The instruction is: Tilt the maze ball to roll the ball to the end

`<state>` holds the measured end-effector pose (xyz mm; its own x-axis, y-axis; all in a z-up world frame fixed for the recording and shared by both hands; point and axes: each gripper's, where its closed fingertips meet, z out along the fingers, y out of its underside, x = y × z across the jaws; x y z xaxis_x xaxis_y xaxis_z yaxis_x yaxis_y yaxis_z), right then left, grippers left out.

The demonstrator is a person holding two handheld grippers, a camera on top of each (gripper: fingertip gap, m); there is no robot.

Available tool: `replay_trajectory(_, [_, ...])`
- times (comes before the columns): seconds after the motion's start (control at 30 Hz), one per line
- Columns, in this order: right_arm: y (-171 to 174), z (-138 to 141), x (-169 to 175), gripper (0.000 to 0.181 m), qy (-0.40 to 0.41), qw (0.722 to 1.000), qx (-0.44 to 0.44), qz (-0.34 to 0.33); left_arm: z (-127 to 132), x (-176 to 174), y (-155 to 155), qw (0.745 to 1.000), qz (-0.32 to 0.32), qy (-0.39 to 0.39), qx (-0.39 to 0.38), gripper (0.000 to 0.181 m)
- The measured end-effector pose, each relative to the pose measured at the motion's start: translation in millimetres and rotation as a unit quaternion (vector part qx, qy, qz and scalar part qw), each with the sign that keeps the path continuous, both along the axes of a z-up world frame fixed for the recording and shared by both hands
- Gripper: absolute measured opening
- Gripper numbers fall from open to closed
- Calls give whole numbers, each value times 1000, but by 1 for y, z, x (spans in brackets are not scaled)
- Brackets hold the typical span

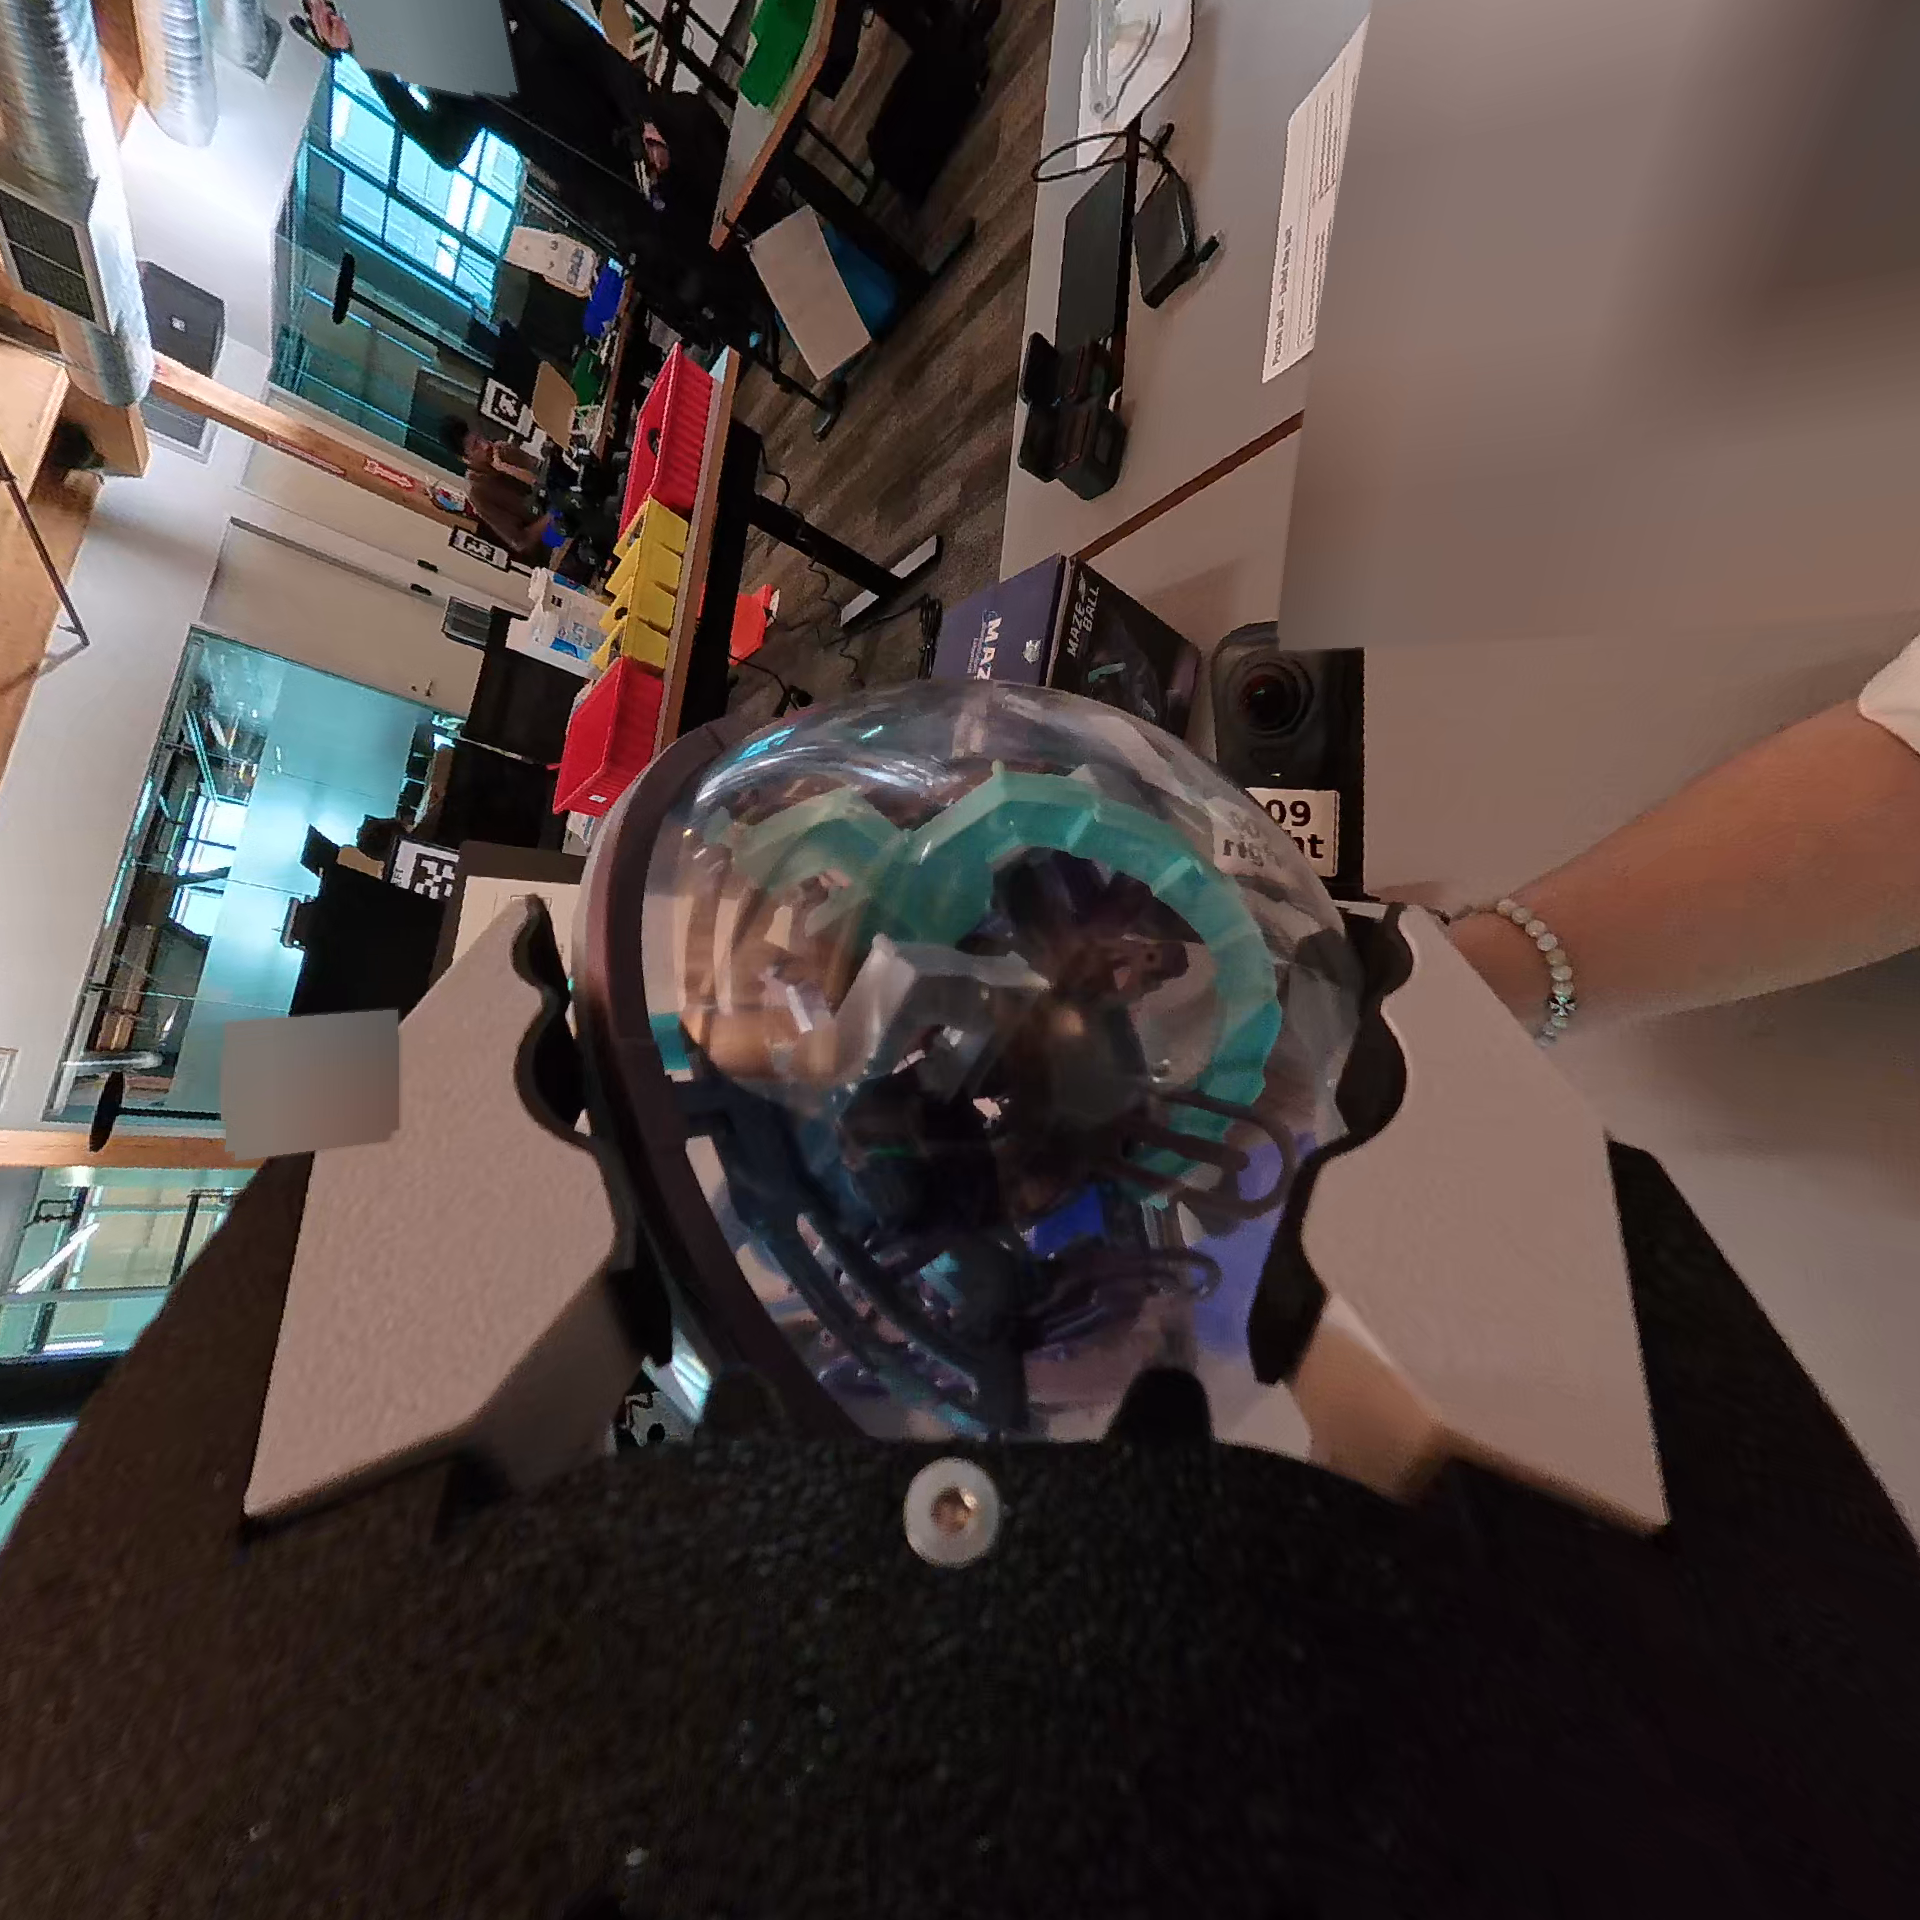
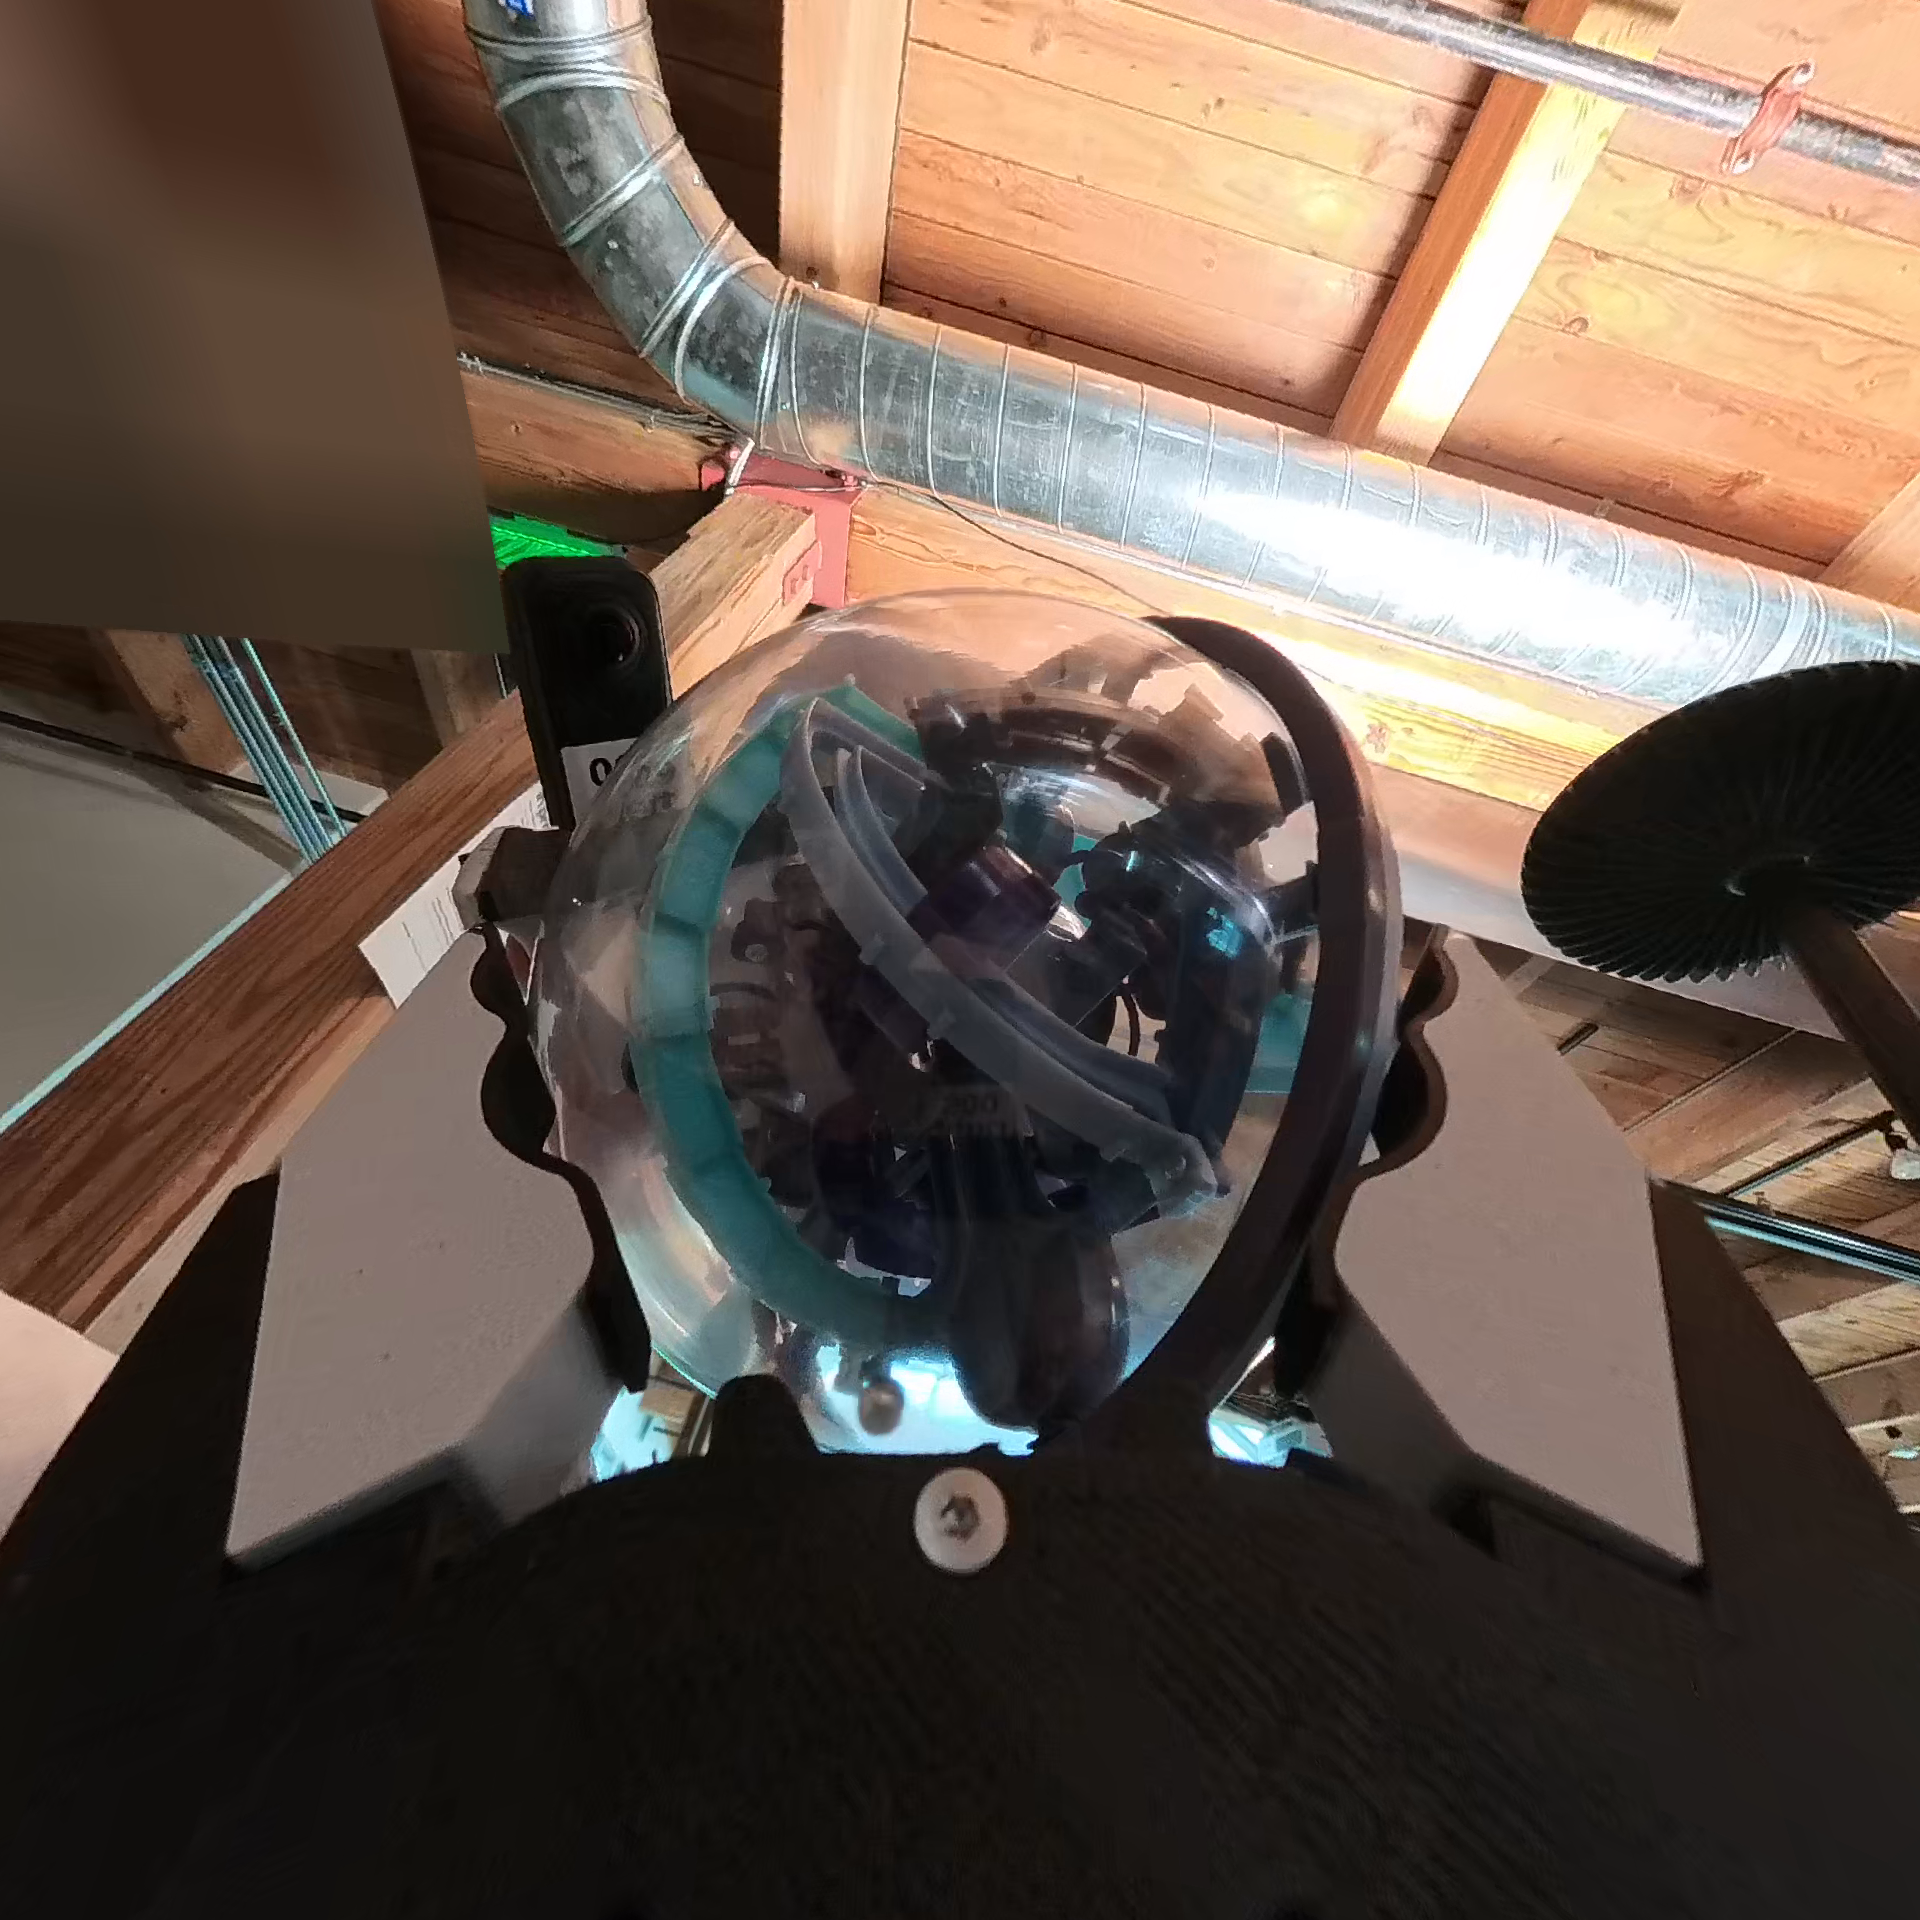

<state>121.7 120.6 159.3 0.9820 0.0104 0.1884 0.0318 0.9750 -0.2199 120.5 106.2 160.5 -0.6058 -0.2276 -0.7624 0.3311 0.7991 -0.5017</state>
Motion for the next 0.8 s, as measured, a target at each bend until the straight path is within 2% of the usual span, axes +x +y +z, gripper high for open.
replay_trajectory(0.1, [-2, 2, -7, 159, -16, 1000, 1, -22, -7, 5, 0, 999, 28, 30, -4, 158])
replay_trajectory(0.13, [-2, 2, -6, 159, -14, 999, -3, -33, -9, 9, 2, 998, 41, 40, -10, 158])
replay_trajectory(0.47, [-6, 7, -8, 159, -28, 998, -13, -53, -3, 8, -4, 999, 23, 23, -27, 158])
replay_trajectory(0.63, [0, 5, -13, 159, -45, 995, -28, -89, -6, 3, -4, 1000, 3, -5, 11, 157])
replay_trajectory(0.8, [11, 2, -4, 160, -34, 994, -41, -100, -11, 12, 3, 999, 16, -8, 31, 158])
